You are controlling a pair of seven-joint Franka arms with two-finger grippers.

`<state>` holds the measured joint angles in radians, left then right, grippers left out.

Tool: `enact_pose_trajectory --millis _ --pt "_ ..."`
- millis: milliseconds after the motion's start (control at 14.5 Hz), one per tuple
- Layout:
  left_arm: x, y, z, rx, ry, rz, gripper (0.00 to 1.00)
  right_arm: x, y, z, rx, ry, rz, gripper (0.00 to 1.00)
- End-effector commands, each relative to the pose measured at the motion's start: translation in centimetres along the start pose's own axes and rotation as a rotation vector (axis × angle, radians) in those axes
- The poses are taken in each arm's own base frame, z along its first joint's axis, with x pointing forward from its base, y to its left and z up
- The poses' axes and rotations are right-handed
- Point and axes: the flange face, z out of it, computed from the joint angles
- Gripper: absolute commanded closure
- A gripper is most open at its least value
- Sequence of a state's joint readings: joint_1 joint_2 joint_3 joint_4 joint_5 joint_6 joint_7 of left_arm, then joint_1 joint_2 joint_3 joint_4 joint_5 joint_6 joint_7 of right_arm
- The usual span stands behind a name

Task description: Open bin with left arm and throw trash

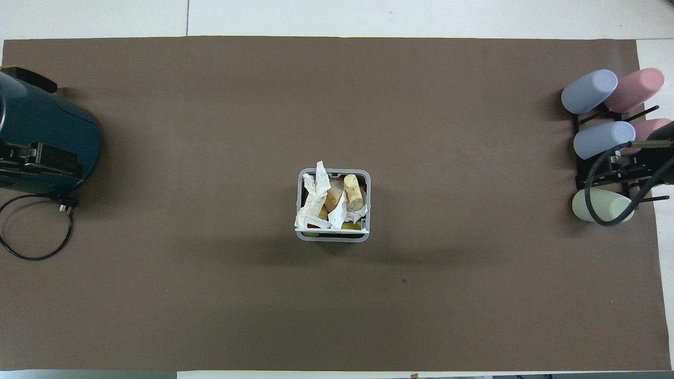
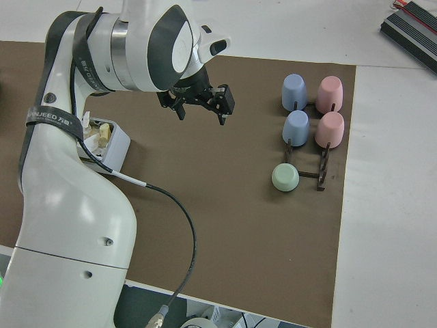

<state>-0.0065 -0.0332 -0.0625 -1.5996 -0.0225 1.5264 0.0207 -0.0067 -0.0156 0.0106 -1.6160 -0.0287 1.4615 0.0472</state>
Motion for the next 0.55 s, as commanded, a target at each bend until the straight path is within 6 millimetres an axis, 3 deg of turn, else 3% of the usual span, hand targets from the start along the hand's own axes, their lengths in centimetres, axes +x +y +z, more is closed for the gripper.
enact_pose_trajectory --millis 0,482 --pt "-0.08 0.20 -0.52 0.017 -0.005 0.020 0.00 -0.44 0.56 0.10 -0.014 0.013 -0.022 0.00" --pt "-0.21 -0.11 -0.64 0.014 -0.002 0.016 0.00 -0.42 0.77 0.16 -0.003 0.002 -0.023 0.00"
